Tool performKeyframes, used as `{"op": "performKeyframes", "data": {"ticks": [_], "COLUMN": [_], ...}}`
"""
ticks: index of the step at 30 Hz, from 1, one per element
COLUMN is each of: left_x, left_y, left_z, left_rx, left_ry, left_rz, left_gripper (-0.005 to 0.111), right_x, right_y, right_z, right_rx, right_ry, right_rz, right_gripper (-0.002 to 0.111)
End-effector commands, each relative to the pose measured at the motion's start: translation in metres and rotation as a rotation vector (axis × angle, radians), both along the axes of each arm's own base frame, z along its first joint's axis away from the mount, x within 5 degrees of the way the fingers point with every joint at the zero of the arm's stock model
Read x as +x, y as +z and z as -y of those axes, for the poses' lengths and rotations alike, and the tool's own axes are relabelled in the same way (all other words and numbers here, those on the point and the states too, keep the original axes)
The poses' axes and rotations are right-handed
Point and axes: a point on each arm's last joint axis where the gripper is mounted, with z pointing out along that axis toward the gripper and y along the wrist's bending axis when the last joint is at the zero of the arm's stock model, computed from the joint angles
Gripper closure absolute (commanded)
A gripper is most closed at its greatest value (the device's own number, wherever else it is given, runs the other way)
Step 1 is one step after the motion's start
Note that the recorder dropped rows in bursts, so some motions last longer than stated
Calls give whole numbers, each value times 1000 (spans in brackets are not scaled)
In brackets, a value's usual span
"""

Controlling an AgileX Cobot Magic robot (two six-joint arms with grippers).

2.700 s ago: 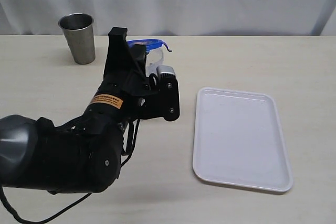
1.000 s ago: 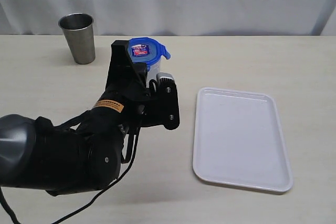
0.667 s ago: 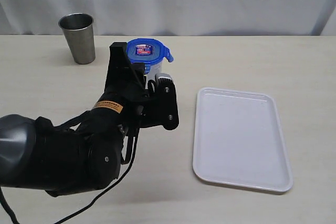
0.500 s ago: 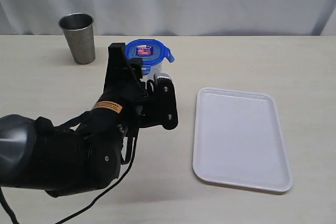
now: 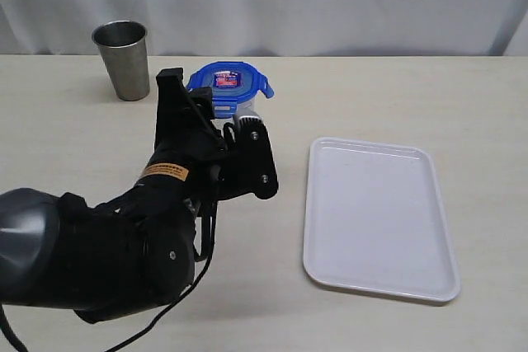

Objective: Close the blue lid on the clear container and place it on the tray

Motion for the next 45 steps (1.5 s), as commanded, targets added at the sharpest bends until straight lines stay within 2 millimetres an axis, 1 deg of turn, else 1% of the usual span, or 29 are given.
{"op": "performKeyframes", "data": {"ticks": [1,11,13,15,16,18,19,20,22,23,24,25,26,27,29,30,31,32,35,37,38,41,42,45], "left_x": [-6,-31,-35,-38,-40,-45,-47,-50,-52,-51,-50,-43,-36,-29,-14,-2,10,24,43,49,52,58,60,67], "left_y": [-2,3,4,8,15,29,41,59,78,84,90,97,103,111,123,130,136,144,158,165,168,175,176,178], "left_z": [-1,13,15,17,18,20,19,15,7,3,-1,-8,-15,-21,-33,-44,-56,-70,-93,-104,-108,-117,-119,-127], "left_rx": [-50,-127,-160,-236,-291,-369,-420,-490,-579,-618,-665,-739,-804,-847,-938,-997,-1052,-1104,-1165,-1182,-1187,-1177,-1178,-1209], "left_ry": [42,55,55,39,12,-45,-71,-93,-121,-134,-146,-144,-169,-199,-263,-261,-234,-195,-133,-122,-115,-107,-102,-111], "left_rz": [-16,30,31,-16,-68,-122,-129,-130,-165,-202,-252,-328,-450,-537,-738,-793,-798,-766,-683,-653,-633,-564,-538,-483], "left_gripper": [46,47,51,62,65,65,65,65,65,65,65,65,65,65,65,65,65,65,65,68,73,100,107,107], "right_x": [0,0,0,0,0,0,0,0,0,0,0,0,0,0,0,0,0,0,0,0,0,0,0,0], "right_y": [-1,-1,-1,-1,-1,-1,-1,-1,-1,-1,-1,-1,-1,-1,-1,-1,-1,-1,-1,-1,-1,-1,-1,-1], "right_z": [1,1,1,1,1,1,1,1,1,1,1,1,1,1,1,1,1,1,1,1,1,1,1,1], "right_rx": [-13,-13,-13,-13,-13,-13,-13,-13,-13,-13,-13,-13,-13,-13,-13,-13,-13,-13,-13,-13,-13,-13,-13,-13], "right_ry": [-5,-5,-5,-5,-5,-5,-5,-5,-5,-5,-5,-5,-5,-5,-5,-5,-5,-5,-5,-5,-5,-5,-5,-5], "right_rz": [2,2,2,2,2,2,2,2,2,2,2,2,2,2,2,2,2,2,2,2,2,2,2,2], "right_gripper": [104,104,104,104,104,104,104,104,104,104,104,104,104,104,104,104,104,104,104,104,104,104,104,104]}}
